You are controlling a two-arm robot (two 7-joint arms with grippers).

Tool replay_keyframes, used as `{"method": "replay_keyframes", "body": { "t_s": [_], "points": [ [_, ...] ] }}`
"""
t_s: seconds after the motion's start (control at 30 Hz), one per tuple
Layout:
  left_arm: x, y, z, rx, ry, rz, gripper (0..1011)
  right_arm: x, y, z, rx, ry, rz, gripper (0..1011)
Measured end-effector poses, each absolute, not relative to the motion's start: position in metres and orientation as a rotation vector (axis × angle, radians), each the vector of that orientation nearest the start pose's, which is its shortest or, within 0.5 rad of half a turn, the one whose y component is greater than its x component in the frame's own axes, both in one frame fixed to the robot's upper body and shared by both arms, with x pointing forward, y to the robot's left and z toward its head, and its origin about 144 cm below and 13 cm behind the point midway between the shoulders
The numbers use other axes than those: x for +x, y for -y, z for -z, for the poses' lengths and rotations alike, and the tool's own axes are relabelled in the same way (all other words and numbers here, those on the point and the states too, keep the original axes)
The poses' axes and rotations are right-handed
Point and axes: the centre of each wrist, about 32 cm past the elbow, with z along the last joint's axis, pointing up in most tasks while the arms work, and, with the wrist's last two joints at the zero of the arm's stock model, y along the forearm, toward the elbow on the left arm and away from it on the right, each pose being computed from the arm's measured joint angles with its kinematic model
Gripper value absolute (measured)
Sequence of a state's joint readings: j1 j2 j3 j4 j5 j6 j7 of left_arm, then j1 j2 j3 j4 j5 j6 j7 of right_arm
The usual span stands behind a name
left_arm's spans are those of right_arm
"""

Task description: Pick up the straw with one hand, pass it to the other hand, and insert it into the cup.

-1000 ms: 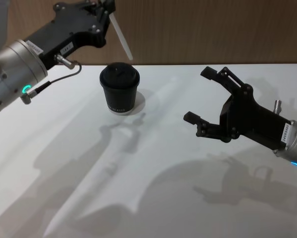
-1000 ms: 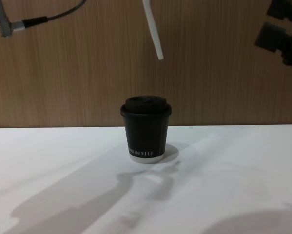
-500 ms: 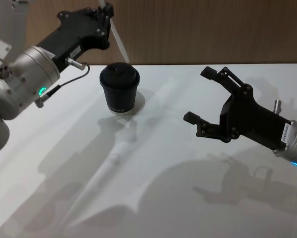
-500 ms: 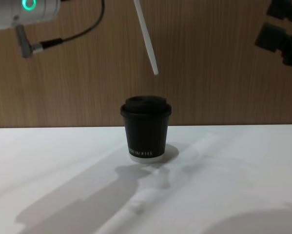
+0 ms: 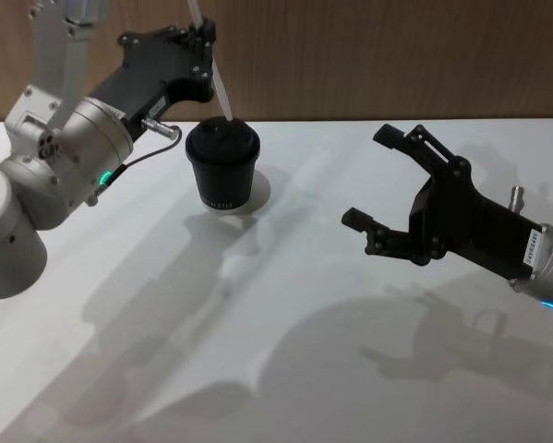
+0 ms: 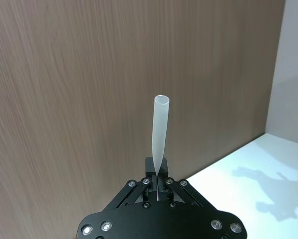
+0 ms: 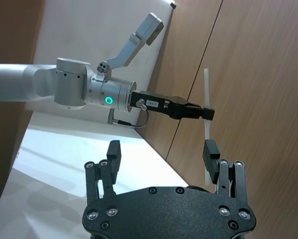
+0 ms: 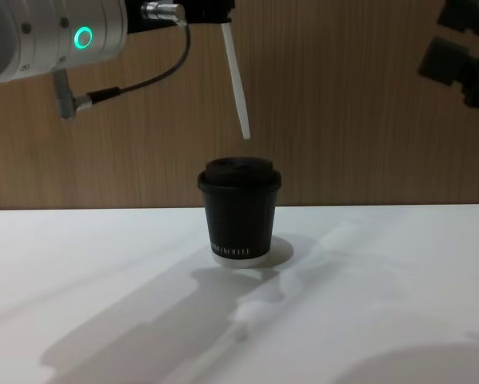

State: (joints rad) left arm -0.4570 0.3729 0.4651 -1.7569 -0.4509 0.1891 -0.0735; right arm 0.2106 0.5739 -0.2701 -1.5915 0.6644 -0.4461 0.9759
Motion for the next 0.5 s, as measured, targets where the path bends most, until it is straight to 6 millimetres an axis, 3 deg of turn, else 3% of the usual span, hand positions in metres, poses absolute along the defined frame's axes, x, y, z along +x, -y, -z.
{"method": "replay_keyframes", "body": {
  "t_s": [0.5],
  "points": [
    [0.5102,-0.1774,-1.3294,-0.137,0.223,-0.992,12,0.5008,0.3131,-1.2250,0.267,0.457,0.359,1001]
  ]
}}
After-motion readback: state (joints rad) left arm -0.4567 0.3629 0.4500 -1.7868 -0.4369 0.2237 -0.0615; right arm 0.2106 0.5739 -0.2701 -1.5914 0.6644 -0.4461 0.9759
